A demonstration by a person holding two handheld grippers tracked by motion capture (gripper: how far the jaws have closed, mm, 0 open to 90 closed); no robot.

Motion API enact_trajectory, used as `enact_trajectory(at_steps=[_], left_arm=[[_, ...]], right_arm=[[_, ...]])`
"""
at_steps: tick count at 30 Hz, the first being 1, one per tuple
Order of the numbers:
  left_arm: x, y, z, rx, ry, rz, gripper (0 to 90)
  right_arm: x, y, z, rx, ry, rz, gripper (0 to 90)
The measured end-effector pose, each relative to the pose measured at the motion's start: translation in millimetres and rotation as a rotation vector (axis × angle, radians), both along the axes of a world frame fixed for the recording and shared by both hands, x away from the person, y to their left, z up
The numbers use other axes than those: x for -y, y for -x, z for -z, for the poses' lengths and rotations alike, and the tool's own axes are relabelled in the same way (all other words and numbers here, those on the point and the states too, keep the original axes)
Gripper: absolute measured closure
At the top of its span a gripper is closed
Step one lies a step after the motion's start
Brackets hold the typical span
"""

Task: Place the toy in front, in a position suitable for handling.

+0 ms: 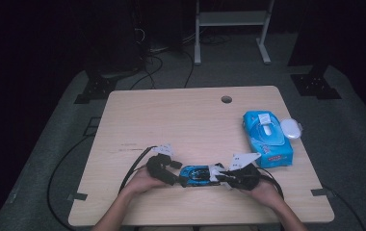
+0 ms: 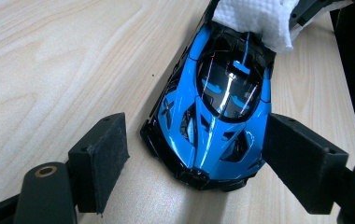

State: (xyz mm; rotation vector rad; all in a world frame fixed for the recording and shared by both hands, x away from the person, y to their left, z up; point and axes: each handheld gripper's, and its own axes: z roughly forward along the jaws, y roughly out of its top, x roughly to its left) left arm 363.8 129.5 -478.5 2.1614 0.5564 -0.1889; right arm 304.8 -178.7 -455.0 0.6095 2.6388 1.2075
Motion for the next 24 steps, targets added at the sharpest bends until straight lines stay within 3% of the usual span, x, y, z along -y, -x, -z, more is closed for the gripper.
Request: enact_trajectory(at_steps=[11,17,24], left_arm=[[10.9,-3.4,0.8,-0.034,0.019,-0.001,24.1],[13.2,-1.8,-0.2,-0.028,0.009,-0.003,24.4],[15.3,1.7,-3.4,0.013,-0.017,0.004,24.7]], right_arm=[[1.5,1.7,1.4,0.013,-0.008,-0.013,84.1],[1.6,6.4,2.3,0.043,-0.007,-0.02,84.3],[3.0,10.1,3.4,0.058,-0.013,-0.039,84.5]])
